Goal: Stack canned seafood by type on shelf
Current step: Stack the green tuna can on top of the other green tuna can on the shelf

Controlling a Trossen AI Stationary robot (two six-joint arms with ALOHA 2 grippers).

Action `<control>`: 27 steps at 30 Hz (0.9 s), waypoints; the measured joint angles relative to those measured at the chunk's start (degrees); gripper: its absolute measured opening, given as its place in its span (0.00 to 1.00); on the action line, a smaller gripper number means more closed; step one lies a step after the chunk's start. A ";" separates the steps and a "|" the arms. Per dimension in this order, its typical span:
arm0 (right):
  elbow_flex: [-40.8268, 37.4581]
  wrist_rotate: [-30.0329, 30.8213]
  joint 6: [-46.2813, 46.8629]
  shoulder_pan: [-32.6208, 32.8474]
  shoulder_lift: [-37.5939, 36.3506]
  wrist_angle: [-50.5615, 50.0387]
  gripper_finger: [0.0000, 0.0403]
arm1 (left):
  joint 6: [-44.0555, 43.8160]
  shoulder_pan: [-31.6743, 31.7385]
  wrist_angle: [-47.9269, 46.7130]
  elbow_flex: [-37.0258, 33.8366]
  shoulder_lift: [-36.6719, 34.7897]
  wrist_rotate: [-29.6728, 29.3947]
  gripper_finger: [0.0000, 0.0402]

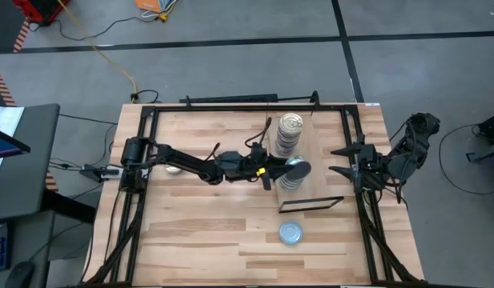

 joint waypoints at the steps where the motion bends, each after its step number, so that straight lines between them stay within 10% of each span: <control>1: 0.00 -0.01 -0.01 0.00 0.00 -0.03 0.69 | -0.96 -0.08 0.14 -0.24 -0.06 -0.56 0.34; 27: 0.00 0.01 -0.17 -0.02 0.07 0.14 0.69 | -9.83 -0.55 -5.57 -1.61 0.02 -7.26 0.47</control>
